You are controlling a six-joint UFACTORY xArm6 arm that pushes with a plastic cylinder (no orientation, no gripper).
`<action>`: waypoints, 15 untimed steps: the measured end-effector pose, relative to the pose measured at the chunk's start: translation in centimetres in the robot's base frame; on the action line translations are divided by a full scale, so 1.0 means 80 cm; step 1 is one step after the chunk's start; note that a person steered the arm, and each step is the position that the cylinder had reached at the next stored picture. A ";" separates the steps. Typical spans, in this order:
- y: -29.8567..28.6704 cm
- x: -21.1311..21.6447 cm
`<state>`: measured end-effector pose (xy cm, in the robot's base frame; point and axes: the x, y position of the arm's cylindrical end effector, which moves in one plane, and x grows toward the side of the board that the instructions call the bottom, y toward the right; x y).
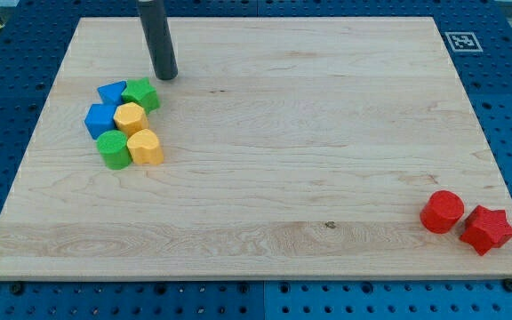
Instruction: Push the red circle into the yellow heart
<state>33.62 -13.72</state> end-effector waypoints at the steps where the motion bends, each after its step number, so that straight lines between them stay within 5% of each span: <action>1: 0.000 0.037; 3: 0.031 0.007; 5: 0.252 0.026; 8: 0.602 0.240; 10: 0.602 0.247; 12: 0.579 0.350; 15: 0.341 0.280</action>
<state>56.03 13.59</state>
